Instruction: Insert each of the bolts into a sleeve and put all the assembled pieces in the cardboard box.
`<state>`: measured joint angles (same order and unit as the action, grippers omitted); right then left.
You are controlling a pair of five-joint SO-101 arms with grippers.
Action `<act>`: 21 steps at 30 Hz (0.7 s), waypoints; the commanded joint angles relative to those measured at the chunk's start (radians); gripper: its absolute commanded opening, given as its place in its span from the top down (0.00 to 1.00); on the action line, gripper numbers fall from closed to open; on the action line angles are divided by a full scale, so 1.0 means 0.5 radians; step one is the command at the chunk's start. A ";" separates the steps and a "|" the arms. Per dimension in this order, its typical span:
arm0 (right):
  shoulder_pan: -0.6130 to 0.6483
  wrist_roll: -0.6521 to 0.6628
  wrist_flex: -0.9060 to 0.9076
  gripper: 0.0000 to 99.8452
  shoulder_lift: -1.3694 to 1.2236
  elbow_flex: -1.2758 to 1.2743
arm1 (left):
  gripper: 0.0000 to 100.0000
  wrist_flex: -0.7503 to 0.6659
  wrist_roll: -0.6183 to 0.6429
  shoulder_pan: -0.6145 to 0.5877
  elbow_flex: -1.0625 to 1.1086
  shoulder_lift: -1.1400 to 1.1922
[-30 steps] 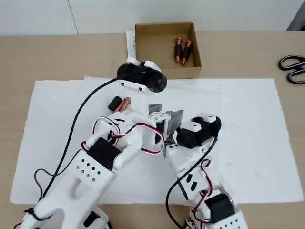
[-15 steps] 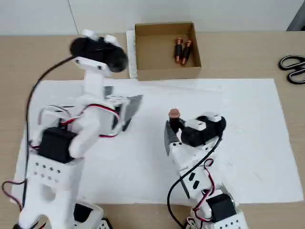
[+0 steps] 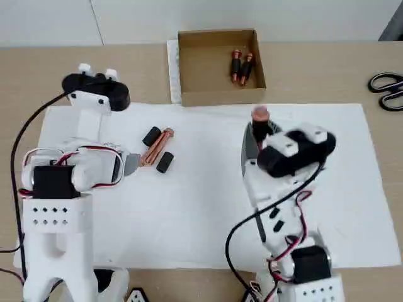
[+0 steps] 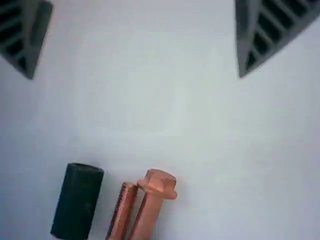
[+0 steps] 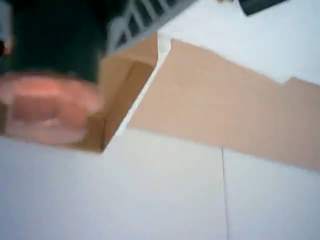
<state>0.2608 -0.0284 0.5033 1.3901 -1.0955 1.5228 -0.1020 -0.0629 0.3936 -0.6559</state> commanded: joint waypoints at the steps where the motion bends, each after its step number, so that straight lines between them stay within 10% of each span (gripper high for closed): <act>1: -0.017 0.028 -0.281 1.00 -0.671 0.552 | 0.75 -0.071 -0.006 -0.015 0.066 -0.046; 21: -0.210 0.018 -0.646 1.00 -3.758 2.940 | 0.75 -0.077 0.000 -0.015 0.198 -0.049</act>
<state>0.1780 -0.0284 0.2133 -0.3974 0.1872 1.5044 -0.1020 -0.0629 0.4948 -0.6605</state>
